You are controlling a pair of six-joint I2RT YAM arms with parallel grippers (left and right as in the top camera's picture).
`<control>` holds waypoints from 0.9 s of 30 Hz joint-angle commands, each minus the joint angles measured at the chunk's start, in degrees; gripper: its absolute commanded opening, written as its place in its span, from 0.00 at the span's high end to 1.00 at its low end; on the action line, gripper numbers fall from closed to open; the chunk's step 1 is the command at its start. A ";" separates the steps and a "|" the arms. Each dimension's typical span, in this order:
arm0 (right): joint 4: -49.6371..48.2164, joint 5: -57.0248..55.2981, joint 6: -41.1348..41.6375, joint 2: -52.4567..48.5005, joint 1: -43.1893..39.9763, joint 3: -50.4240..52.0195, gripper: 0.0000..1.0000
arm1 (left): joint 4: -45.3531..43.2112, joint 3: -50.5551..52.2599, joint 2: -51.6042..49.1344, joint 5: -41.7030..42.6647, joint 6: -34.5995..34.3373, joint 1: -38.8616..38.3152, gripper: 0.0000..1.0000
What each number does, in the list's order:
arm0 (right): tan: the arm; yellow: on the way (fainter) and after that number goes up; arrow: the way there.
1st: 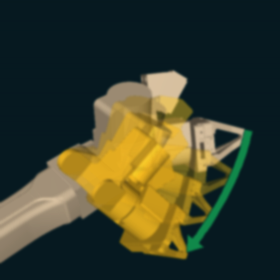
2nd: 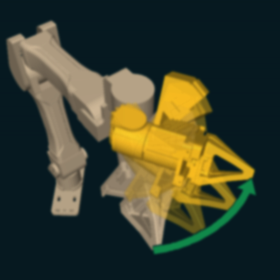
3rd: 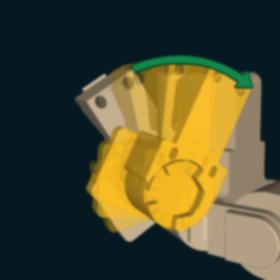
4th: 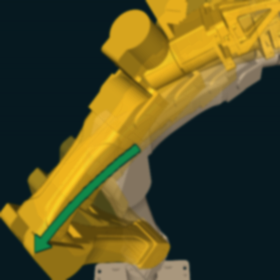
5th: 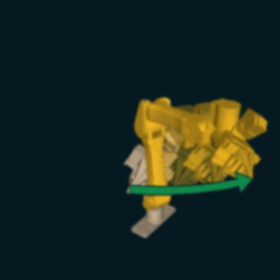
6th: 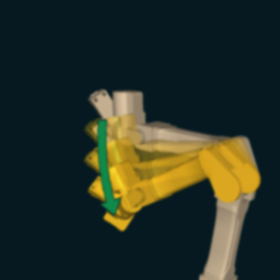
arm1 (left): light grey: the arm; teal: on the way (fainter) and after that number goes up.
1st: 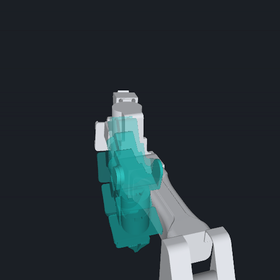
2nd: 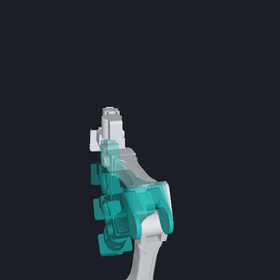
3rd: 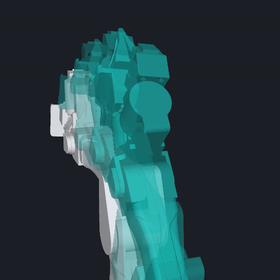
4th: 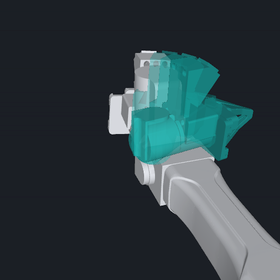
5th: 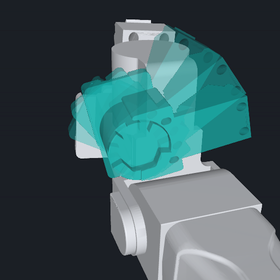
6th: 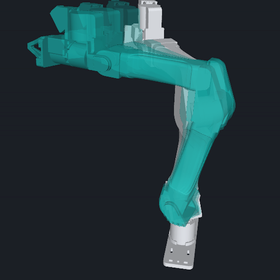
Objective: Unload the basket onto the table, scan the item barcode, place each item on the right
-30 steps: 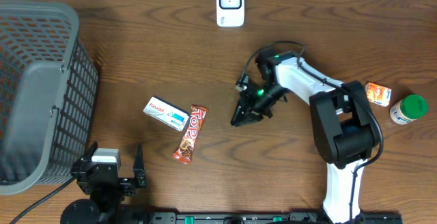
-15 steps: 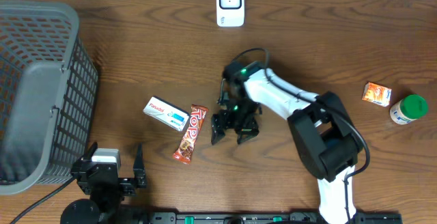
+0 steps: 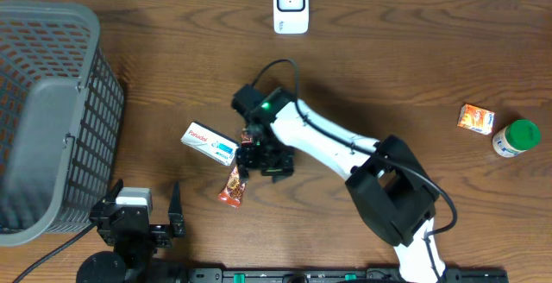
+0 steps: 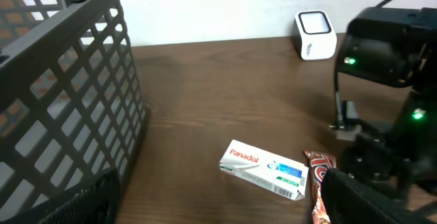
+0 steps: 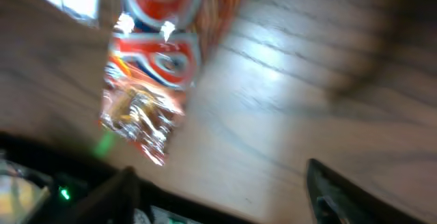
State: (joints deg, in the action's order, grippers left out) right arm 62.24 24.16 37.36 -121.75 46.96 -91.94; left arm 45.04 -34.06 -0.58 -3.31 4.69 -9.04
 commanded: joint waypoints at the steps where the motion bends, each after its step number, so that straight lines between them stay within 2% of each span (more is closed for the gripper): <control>1: -0.11 -4.98 8.59 0.35 1.55 -0.92 0.38 | -0.02 0.11 0.35 0.13 -0.11 0.24 0.07; 6: -0.79 -8.52 15.02 0.35 3.56 -0.92 0.41 | -0.04 0.09 0.35 0.13 -0.11 0.24 0.07; 11: -3.37 -9.40 19.91 0.35 5.49 -1.03 0.34 | -0.04 0.09 0.35 0.13 -0.11 0.24 0.07; 16: -7.15 -10.84 24.72 0.35 7.32 -1.03 0.34 | -0.02 0.09 0.35 0.13 -0.11 0.24 0.07; 27: -10.23 -11.96 30.64 0.11 8.28 -1.03 0.41 | -0.02 0.09 0.35 0.13 -0.11 0.24 0.07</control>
State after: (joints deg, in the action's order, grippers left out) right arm 52.14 13.82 64.93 -121.75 54.83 -92.05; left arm 45.06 -34.06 -0.58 -3.31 4.69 -9.04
